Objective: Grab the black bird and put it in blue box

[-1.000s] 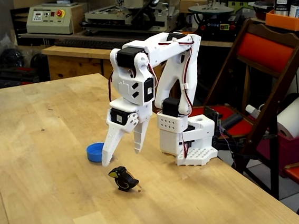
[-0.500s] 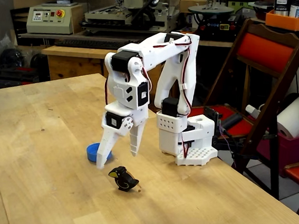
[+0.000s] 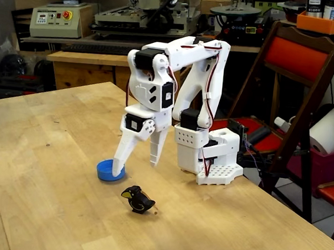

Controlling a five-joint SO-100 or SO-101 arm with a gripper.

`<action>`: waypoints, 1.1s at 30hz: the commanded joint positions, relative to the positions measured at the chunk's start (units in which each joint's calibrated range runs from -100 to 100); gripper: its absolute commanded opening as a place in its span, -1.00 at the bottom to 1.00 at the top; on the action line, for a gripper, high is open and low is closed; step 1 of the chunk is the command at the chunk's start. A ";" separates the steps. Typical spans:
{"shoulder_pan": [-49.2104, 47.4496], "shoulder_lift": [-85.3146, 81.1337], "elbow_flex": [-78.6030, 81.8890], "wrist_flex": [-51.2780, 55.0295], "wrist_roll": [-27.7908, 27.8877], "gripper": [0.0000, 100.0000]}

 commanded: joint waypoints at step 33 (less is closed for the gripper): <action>0.44 0.57 9.60 -12.67 -0.29 -0.14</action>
